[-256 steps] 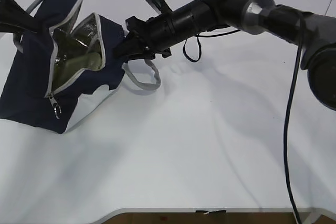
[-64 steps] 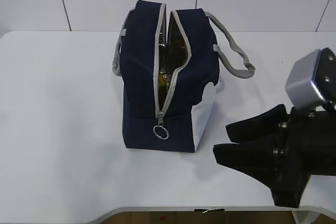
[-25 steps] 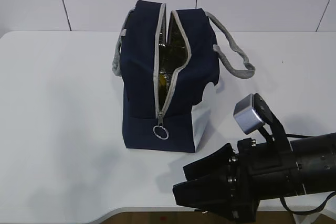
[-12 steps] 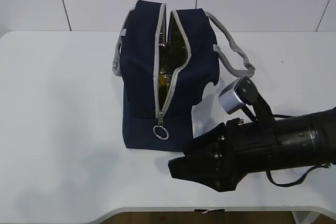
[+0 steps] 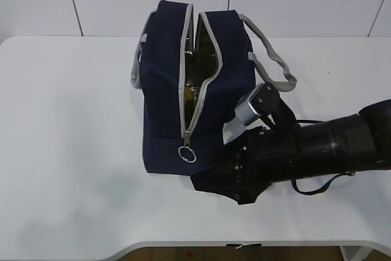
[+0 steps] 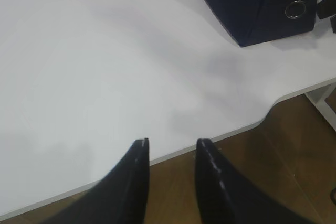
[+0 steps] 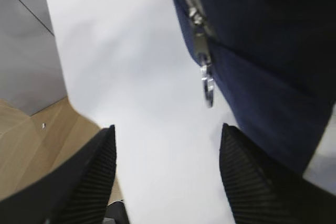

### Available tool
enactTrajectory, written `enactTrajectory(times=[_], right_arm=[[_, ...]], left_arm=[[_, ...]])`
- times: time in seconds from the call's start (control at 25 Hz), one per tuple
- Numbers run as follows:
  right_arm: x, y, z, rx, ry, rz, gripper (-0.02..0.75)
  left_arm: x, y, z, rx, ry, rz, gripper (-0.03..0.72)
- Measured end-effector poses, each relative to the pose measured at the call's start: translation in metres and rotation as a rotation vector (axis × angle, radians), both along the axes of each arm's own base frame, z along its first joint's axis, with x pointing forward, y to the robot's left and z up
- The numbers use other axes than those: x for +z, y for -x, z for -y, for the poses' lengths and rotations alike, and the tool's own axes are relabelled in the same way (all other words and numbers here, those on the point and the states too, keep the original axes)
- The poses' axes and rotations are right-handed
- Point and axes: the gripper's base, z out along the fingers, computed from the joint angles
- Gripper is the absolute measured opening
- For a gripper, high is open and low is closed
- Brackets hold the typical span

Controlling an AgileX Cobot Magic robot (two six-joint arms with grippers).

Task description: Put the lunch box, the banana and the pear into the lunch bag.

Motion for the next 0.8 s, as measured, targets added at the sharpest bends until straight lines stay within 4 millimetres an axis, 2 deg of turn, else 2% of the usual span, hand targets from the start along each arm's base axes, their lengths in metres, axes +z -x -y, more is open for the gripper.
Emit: enactTrajectory(times=[0.24, 0.6, 0.8], right_arm=[[-0.003, -0.012, -0.005, 0.004, -0.006, 0.008, 0.493], [-0.008, -0.014, -0.008, 0.032, -0.027, 0.0, 0.493], [-0.003, -0.015, -0.011, 0.059, -0.069, 0.008, 0.494]], left_arm=[[0.0, 0.0, 0.0, 0.006, 0.009, -0.004, 0.239], [0.0, 0.0, 0.0, 0.011, 0.011, -0.005, 0.24], [0.0, 0.0, 0.0, 0.011, 0.012, -0.005, 0.241]])
